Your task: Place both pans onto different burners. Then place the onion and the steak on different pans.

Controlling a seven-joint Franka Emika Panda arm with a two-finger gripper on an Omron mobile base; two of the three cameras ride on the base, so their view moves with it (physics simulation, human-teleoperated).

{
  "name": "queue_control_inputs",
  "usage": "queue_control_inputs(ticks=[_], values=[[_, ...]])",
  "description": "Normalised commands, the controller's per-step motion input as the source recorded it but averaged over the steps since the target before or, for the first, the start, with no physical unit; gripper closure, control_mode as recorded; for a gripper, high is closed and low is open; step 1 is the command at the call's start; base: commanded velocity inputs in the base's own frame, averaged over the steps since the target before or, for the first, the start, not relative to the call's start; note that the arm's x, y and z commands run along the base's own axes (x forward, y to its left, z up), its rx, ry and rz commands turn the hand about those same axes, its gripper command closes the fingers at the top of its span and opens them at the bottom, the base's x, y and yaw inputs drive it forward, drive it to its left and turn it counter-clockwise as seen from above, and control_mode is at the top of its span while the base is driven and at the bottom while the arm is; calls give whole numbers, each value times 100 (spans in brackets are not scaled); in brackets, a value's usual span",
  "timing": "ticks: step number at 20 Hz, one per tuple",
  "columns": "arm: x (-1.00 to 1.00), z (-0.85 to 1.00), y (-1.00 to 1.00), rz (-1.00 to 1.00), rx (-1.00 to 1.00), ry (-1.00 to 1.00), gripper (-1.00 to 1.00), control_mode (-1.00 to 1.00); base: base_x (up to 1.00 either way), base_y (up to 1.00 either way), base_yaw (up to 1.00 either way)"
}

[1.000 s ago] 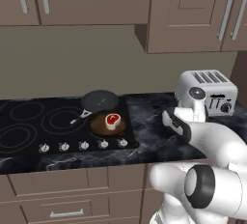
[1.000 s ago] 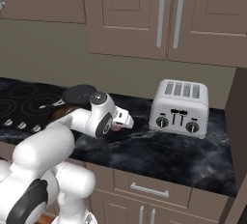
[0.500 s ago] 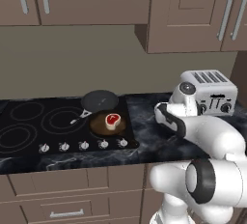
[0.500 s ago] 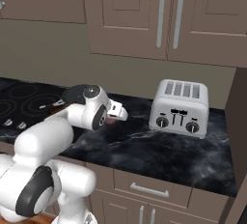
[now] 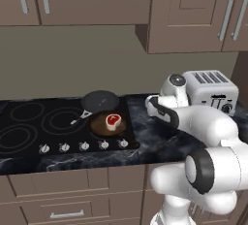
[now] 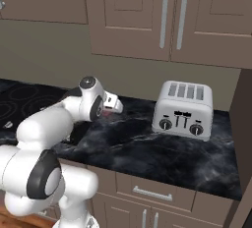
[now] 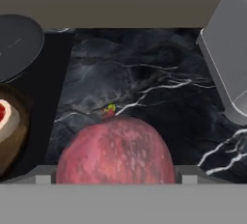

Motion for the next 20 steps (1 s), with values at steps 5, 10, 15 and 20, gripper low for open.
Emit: queue_control_inputs(ticks=[5,10,15,20], values=[[45,0,33,2,1,0,100,-100,0,0,0],[40,0,36,1,0,0,100,-100,0,0,0],[37,0,37,0,0,0,100,-100,0,0,0],[25,0,39,0,0,0,100,-100,0,0,0]])
